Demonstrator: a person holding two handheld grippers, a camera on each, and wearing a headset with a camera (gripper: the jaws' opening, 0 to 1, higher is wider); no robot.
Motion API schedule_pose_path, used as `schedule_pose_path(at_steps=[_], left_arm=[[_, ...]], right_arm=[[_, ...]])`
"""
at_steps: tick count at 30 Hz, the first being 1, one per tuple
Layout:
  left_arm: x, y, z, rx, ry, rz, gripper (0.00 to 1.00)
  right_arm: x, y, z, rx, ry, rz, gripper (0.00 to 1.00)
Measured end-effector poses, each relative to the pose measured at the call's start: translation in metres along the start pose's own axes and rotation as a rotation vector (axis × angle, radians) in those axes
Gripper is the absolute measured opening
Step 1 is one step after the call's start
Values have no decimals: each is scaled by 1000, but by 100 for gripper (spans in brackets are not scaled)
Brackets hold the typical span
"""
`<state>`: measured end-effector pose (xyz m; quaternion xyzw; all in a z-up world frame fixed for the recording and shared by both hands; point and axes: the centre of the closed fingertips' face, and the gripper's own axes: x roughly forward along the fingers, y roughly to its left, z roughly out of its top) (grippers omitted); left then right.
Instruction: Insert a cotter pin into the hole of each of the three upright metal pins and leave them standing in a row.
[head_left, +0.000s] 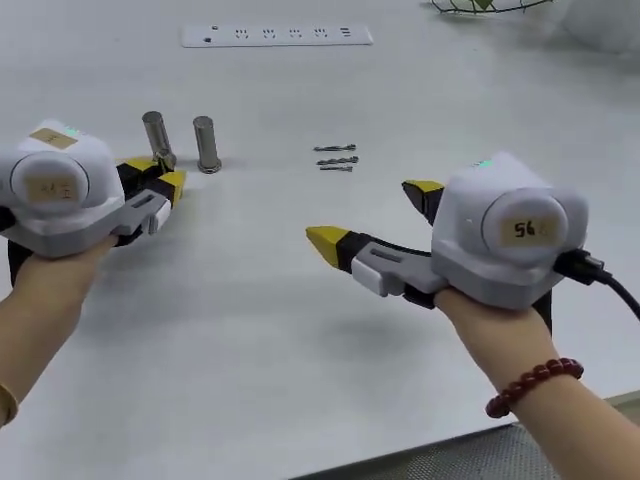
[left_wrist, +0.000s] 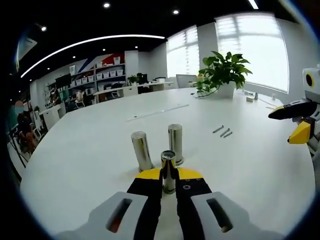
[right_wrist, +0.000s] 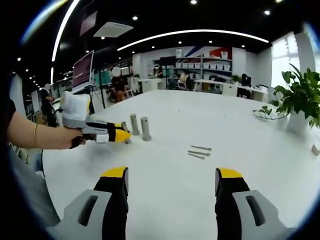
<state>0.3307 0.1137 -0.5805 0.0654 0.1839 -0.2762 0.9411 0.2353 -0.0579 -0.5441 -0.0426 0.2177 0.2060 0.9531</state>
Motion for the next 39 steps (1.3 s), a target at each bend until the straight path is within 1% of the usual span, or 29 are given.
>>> schedule_pose_path(at_steps=[2, 10, 12, 15, 18, 23, 29, 31, 35, 39], left_arm=[[0, -1, 0, -17, -1, -2, 6], [-1, -2, 0, -3, 0, 4, 6], [-2, -6, 0, -3, 10, 0, 6], [-3, -13, 0, 2, 11, -6, 6], [-3, -21, 0, -20, 11, -17, 6], [-3, -33, 0, -26, 7, -32, 6], [-7, -47, -1, -23, 5, -46, 6], [-9, -52, -1, -12, 2, -51, 6], [-9, -58, -4, -11, 8, -58, 6], [-10, -60, -3, 2, 1, -62, 6]], right_arm=[[1, 0, 0, 7, 0, 0, 67], [1, 1, -1, 14, 2, -1, 67], [1, 0, -1, 13, 2, -7, 67], [0, -2, 0, 17, -2, -14, 67], [0, -3, -2, 17, 5, -18, 67], [-1, -5, -4, 21, 9, -20, 66], [-2, -7, -3, 31, 2, -29, 66], [-1, -6, -3, 31, 3, -27, 66], [-1, -5, -4, 29, 8, -21, 65], [0, -3, -5, 20, 12, -17, 65]])
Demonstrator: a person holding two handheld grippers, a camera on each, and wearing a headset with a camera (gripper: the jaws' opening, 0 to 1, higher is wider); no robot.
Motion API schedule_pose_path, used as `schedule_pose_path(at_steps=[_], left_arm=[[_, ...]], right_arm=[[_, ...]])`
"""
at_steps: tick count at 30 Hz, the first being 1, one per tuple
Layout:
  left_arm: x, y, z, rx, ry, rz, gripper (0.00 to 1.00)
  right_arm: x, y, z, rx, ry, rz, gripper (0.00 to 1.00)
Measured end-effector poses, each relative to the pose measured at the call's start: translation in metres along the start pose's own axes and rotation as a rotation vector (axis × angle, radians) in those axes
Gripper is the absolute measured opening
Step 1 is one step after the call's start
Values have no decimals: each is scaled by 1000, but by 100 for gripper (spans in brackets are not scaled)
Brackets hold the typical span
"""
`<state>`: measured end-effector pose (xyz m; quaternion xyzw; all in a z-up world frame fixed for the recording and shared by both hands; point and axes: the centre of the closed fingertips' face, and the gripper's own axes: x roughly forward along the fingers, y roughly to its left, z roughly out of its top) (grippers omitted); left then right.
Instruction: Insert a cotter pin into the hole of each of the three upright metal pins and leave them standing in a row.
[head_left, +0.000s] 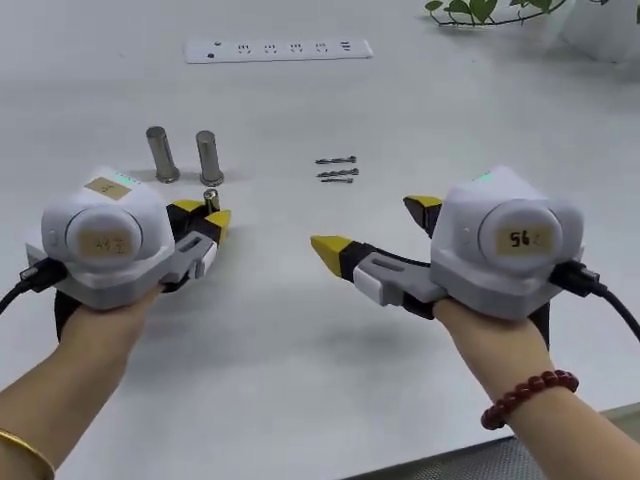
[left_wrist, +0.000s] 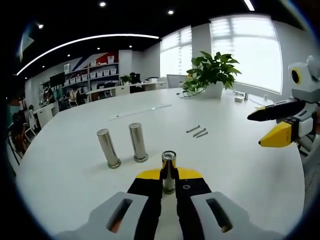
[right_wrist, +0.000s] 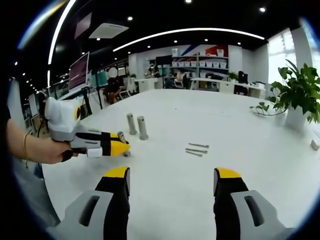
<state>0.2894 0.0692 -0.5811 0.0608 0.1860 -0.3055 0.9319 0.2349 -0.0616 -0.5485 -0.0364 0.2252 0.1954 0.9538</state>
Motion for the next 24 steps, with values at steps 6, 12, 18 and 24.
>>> schedule_pose_path(at_steps=[6, 12, 18, 24], left_arm=[[0, 0, 0, 18, -1, 5, 6], [1, 2, -2, 48, -3, 28, 12], [-3, 3, 1, 42, -1, 19, 23], [-13, 1, 9, 30, -12, 4, 37]], right_arm=[[0, -1, 0, 4, 0, 1, 64], [1, -2, -1, -1, 4, 2, 64], [1, -1, -4, -17, 47, 30, 61], [5, -4, 0, -79, 95, 86, 54]])
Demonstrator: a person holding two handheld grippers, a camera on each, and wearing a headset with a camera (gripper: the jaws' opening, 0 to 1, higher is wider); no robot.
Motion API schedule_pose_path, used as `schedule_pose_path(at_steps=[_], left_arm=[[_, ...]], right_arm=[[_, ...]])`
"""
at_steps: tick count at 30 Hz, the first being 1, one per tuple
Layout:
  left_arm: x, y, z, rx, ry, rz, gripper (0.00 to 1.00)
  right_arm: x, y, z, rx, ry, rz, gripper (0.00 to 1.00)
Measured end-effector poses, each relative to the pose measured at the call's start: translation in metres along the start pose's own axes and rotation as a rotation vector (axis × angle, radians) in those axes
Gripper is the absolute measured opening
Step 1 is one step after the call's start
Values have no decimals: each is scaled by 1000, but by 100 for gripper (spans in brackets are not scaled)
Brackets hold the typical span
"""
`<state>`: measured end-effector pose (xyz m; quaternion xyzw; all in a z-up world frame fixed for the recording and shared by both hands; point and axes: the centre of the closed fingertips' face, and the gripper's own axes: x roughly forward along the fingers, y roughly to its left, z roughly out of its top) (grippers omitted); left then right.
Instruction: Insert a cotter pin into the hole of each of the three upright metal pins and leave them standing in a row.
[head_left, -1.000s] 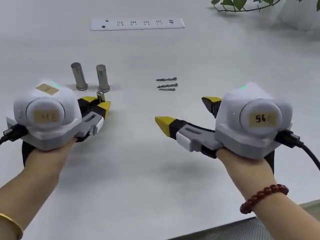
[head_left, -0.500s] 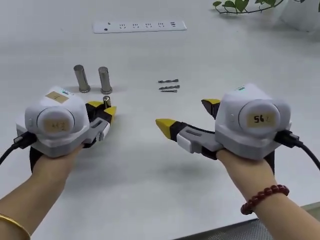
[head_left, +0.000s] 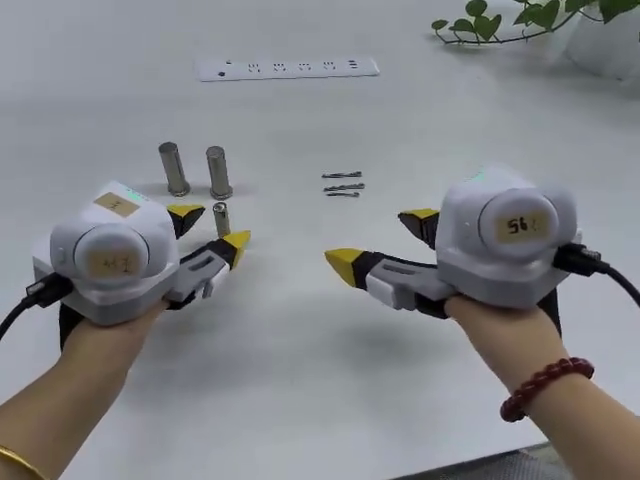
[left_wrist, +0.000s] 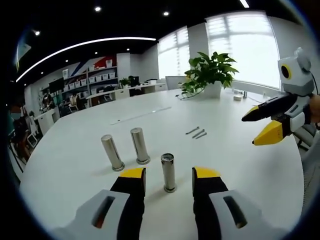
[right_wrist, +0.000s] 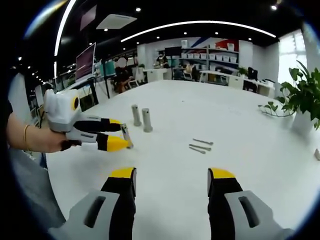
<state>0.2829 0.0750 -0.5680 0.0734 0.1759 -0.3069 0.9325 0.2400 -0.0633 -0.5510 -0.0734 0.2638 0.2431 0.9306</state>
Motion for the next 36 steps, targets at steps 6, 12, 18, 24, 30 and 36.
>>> schedule_pose_path(at_steps=[6, 12, 18, 24, 30, 36], left_arm=[[-16, -1, 4, -37, 4, -1, 50], [-29, -1, 7, -32, 16, 22, 62], [-44, -4, 17, -66, -6, 30, 74], [-52, -8, 6, -75, 52, 11, 81], [-62, -9, 4, -48, 84, 16, 84], [-67, -9, 6, -41, 79, 12, 83]], right_arm=[[9, -11, 5, -120, 91, 55, 48], [20, -20, 3, -206, 198, 98, 37], [34, -28, 2, -296, 271, 136, 26], [54, -42, 6, -345, 303, 167, 18], [77, -59, 9, -398, 337, 189, 12], [84, -60, 2, -455, 377, 213, 10]])
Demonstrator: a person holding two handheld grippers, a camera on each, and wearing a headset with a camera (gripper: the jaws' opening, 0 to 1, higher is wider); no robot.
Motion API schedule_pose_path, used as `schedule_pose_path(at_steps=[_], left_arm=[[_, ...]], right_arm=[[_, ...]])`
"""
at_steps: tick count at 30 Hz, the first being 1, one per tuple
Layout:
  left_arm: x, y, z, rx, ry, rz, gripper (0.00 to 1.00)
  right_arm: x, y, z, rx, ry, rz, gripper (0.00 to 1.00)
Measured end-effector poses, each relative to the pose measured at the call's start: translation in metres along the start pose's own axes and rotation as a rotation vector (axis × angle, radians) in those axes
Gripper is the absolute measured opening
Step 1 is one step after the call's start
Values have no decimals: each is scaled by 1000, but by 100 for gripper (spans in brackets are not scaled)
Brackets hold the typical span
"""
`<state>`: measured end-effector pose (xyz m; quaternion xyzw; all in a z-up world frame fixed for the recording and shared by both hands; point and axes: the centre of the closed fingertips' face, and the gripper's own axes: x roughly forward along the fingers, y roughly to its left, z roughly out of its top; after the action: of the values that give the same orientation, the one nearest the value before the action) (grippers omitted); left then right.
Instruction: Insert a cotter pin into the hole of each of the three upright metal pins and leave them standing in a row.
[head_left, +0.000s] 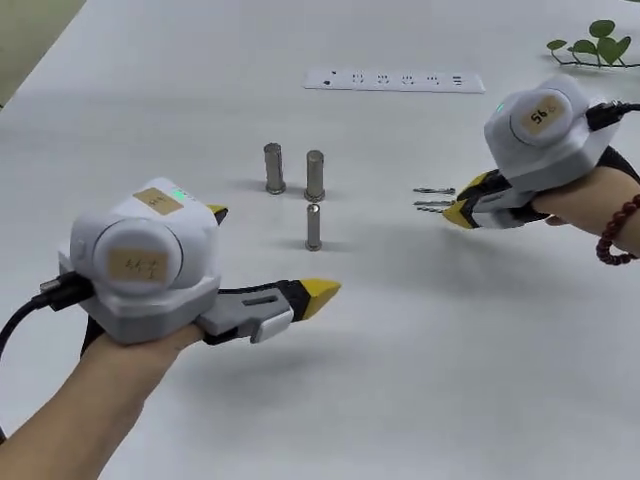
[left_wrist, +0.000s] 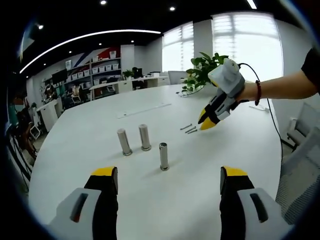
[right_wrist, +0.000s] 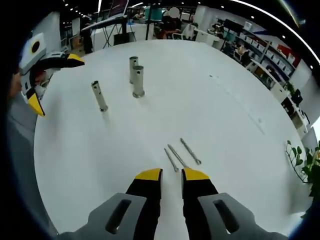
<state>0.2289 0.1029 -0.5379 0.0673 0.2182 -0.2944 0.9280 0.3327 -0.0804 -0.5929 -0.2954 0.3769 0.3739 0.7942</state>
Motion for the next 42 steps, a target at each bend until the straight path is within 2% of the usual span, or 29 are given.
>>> schedule_pose_path(at_steps=[1, 3, 7, 11, 21, 23, 27, 28, 30, 34, 37, 38, 39, 42], left_arm=[[0, 0, 0, 0, 2, -3, 83], [-2, -1, 0, -36, -5, -13, 83], [-3, 3, 0, -5, -4, 5, 82], [-2, 3, -1, 3, -2, -6, 82], [-2, 2, -4, 22, 9, -10, 80], [-2, 1, -4, 18, 11, -14, 79], [-2, 0, -1, 9, -2, -22, 79], [-2, 0, -1, 11, -4, -21, 78], [-3, -1, -1, 11, -2, -23, 77], [-3, -2, -3, 19, 13, -29, 75], [-3, -2, -3, 26, 16, -37, 73], [-3, -2, -3, 27, 15, -39, 73], [-3, -2, -2, 27, 14, -42, 71], [-4, -3, 0, 27, 15, -47, 67]], right_arm=[[2, 0, 0, -2, 2, 7, 10], [5, 2, -1, -4, 13, 22, 9], [10, 2, 0, -30, 24, 38, 7], [16, 4, 0, -50, 48, 65, 5], [22, 6, 0, -38, 103, 137, 0], [21, 6, 0, -36, 114, 137, 0], [25, 0, -3, -84, 133, 137, 0], [24, 2, -3, -115, 137, 137, 0], [23, 5, -2, -163, 134, 142, 0], [22, 5, -2, -162, 121, 149, 0], [18, 11, -1, -160, 94, 154, 0], [17, 13, 0, -172, 84, 150, 0], [15, 13, 5, -218, 53, 135, 0], [8, 21, 7, -238, 38, 137, 0]])
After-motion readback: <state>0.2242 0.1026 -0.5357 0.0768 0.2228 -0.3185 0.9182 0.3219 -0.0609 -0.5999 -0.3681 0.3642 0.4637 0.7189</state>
